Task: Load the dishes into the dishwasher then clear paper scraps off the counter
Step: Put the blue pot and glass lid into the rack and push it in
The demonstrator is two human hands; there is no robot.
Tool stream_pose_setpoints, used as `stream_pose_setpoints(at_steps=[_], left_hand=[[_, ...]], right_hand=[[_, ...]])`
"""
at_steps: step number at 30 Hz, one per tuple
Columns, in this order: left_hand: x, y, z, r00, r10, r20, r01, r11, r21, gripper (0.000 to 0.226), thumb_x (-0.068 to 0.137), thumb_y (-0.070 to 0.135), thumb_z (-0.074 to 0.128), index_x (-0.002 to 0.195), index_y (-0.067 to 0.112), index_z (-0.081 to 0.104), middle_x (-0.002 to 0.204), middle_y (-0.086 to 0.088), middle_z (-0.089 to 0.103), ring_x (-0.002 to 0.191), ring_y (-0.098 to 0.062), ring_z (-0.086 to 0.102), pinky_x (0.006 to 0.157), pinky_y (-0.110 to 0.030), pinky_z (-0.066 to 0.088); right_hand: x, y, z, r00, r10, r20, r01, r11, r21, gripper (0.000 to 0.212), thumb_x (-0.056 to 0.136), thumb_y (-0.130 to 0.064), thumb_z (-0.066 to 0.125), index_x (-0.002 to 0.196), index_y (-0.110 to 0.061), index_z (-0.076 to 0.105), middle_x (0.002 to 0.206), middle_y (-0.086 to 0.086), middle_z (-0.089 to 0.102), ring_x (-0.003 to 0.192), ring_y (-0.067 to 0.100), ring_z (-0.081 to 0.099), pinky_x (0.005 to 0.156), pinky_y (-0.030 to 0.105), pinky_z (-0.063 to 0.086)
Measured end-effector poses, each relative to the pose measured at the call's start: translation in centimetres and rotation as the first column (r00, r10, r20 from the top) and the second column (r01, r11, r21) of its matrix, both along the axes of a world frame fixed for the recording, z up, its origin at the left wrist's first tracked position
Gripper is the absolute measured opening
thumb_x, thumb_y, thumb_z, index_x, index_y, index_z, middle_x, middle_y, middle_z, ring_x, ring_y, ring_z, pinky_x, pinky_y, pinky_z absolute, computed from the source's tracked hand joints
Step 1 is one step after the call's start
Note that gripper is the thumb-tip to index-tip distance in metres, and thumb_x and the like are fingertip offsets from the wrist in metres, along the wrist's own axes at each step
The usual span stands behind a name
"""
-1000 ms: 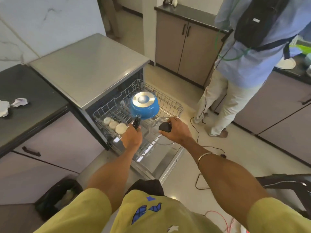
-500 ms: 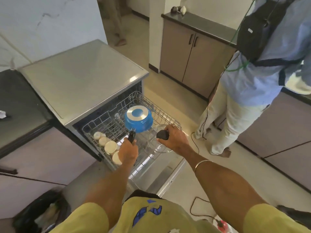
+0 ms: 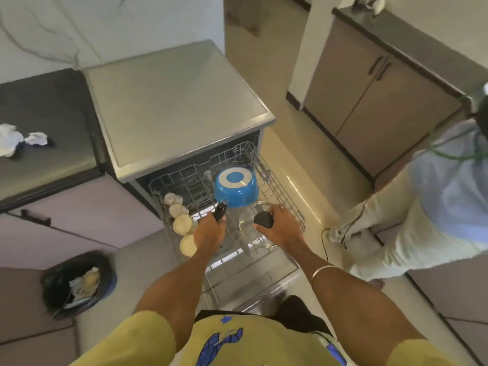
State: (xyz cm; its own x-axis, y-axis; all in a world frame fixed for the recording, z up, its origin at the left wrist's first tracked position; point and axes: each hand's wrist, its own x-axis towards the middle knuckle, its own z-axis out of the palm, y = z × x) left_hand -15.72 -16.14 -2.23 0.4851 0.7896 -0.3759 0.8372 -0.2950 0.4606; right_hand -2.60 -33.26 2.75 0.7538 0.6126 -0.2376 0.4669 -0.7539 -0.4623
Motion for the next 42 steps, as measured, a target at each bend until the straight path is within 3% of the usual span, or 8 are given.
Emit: stream_pose_setpoints(at_steps=[7, 12, 16, 22, 28, 34, 39, 42], left_hand=[[3.4, -0.4, -0.1, 0.986, 0.162, -0.040, -0.161, 0.986, 0.036, 0.034, 0.097, 0.044, 0.047, 0.109, 0.014, 0.060, 0.086, -0.001, 0.064, 0.080, -0.024, 0.064, 0.071, -0.038, 0.055], [6.7, -0.5, -1.3, 0.976, 0.192, -0.107, -0.189, 0.981, 0.031, 0.029, 0.099, 0.037, 0.047, 0.113, 0.013, 0.056, 0.098, -0.005, 0.067, 0.090, -0.025, 0.064, 0.074, -0.035, 0.043], [10.2, -0.3, -3.1, 0.959, 0.277, -0.060, -0.280, 0.959, -0.040, 0.036, 0.098, 0.037, 0.050, 0.123, 0.011, 0.054, 0.108, -0.012, 0.068, 0.100, -0.033, 0.065, 0.087, -0.045, 0.053], [13.6, 1.4, -7.1, 0.954, 0.287, -0.090, -0.290, 0.957, -0.027, 0.038, 0.098, 0.033, 0.049, 0.131, 0.014, 0.052, 0.116, -0.012, 0.067, 0.107, -0.034, 0.062, 0.090, -0.043, 0.047], [15.5, 2.8, -13.3, 0.953, 0.283, -0.107, -0.288, 0.957, -0.036, 0.031, 0.097, 0.032, 0.054, 0.115, 0.008, 0.057, 0.106, -0.012, 0.068, 0.099, -0.032, 0.063, 0.094, -0.047, 0.049], [16.2, 2.3, -19.0, 0.937, 0.334, -0.105, -0.344, 0.934, -0.098, 0.036, 0.095, 0.024, 0.055, 0.126, 0.006, 0.050, 0.112, -0.018, 0.061, 0.103, -0.036, 0.060, 0.084, -0.046, 0.050], [17.1, 2.1, -20.9, 0.899, 0.433, -0.061, -0.436, 0.882, -0.179, 0.030, 0.093, 0.010, 0.057, 0.121, -0.001, 0.057, 0.114, -0.019, 0.060, 0.087, -0.019, 0.053, 0.071, -0.023, 0.041], [17.3, 2.2, -21.2, 0.881, 0.470, -0.060, -0.471, 0.857, -0.209, 0.025, 0.092, 0.010, 0.060, 0.115, 0.001, 0.062, 0.107, -0.015, 0.066, 0.079, -0.014, 0.053, 0.068, -0.021, 0.042]], right_hand=[[4.4, 1.1, -3.2, 0.971, 0.220, -0.098, -0.221, 0.975, -0.001, 0.053, 0.078, -0.053, 0.073, 0.112, -0.021, 0.049, 0.113, -0.001, 0.050, 0.092, 0.023, 0.060, 0.073, 0.028, 0.045], [8.7, 1.6, -4.6, 0.915, 0.368, -0.167, -0.369, 0.929, 0.027, 0.053, 0.077, -0.051, 0.074, 0.114, -0.024, 0.047, 0.113, -0.001, 0.052, 0.094, 0.021, 0.060, 0.075, 0.028, 0.048], [10.9, 1.8, -6.7, 0.861, 0.474, -0.184, -0.472, 0.880, 0.054, 0.056, 0.078, -0.049, 0.074, 0.119, -0.023, 0.047, 0.115, 0.000, 0.053, 0.095, 0.020, 0.060, 0.076, 0.026, 0.049], [11.6, 2.5, -11.3, 0.860, 0.427, -0.281, -0.429, 0.901, 0.054, 0.055, 0.077, -0.050, 0.074, 0.118, -0.028, 0.045, 0.114, -0.006, 0.054, 0.098, 0.015, 0.062, 0.082, 0.028, 0.055], [12.0, 4.8, -16.1, 0.857, 0.412, -0.310, -0.416, 0.908, 0.057, 0.050, 0.081, -0.040, 0.075, 0.118, -0.024, 0.046, 0.118, -0.005, 0.054, 0.103, 0.012, 0.059, 0.078, 0.016, 0.040], [12.1, 5.5, -20.3, 0.875, 0.351, -0.333, -0.341, 0.936, 0.090, 0.052, 0.080, -0.038, 0.077, 0.118, -0.023, 0.045, 0.118, -0.002, 0.053, 0.103, 0.015, 0.060, 0.084, 0.025, 0.053], [12.5, 4.7, -22.7, 0.886, 0.328, -0.328, -0.332, 0.942, 0.046, 0.054, 0.079, -0.036, 0.078, 0.120, -0.022, 0.046, 0.120, 0.000, 0.053, 0.106, 0.017, 0.060, 0.086, 0.032, 0.056], [12.2, 4.3, -23.5, 0.884, 0.349, -0.311, -0.364, 0.931, 0.013, 0.055, 0.080, -0.036, 0.077, 0.123, -0.020, 0.046, 0.123, 0.001, 0.053, 0.109, 0.019, 0.060, 0.085, 0.032, 0.057]])
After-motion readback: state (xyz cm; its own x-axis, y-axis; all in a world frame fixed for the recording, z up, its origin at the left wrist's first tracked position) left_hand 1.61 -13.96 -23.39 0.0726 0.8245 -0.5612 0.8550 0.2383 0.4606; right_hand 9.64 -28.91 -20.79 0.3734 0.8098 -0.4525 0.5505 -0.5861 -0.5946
